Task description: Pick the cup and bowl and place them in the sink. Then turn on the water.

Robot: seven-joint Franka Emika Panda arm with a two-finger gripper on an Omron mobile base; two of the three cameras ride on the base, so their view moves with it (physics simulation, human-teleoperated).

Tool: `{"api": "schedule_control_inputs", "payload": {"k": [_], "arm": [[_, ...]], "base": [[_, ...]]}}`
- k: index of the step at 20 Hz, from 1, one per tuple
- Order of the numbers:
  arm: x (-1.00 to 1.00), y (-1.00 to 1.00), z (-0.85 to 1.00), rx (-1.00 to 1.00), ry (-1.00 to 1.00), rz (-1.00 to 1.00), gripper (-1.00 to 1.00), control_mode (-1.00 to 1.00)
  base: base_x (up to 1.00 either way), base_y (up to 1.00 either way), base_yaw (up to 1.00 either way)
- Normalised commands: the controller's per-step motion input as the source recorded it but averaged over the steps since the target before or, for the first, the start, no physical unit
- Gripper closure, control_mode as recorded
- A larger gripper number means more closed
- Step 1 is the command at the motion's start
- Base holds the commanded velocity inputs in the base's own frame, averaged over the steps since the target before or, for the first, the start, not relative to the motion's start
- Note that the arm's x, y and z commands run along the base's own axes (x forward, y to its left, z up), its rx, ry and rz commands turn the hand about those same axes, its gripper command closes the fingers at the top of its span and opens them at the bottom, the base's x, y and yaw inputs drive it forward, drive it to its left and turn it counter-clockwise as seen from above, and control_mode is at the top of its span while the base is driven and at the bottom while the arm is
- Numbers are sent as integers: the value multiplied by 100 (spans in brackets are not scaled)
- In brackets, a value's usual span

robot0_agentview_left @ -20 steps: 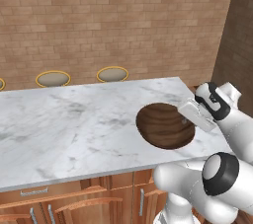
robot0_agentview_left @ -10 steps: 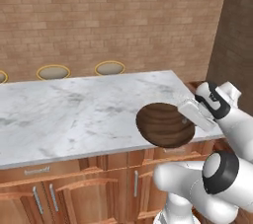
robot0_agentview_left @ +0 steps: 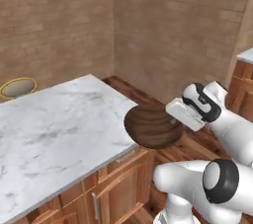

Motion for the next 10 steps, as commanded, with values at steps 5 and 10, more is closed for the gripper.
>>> {"api": "schedule_control_inputs", "payload": {"k": [5,10], "arm": [[0,0,0,0,0,0,100,100],[0,0,0,0,0,0,100,100]], "base": [[0,0,-94],[0,0,-94]]}}
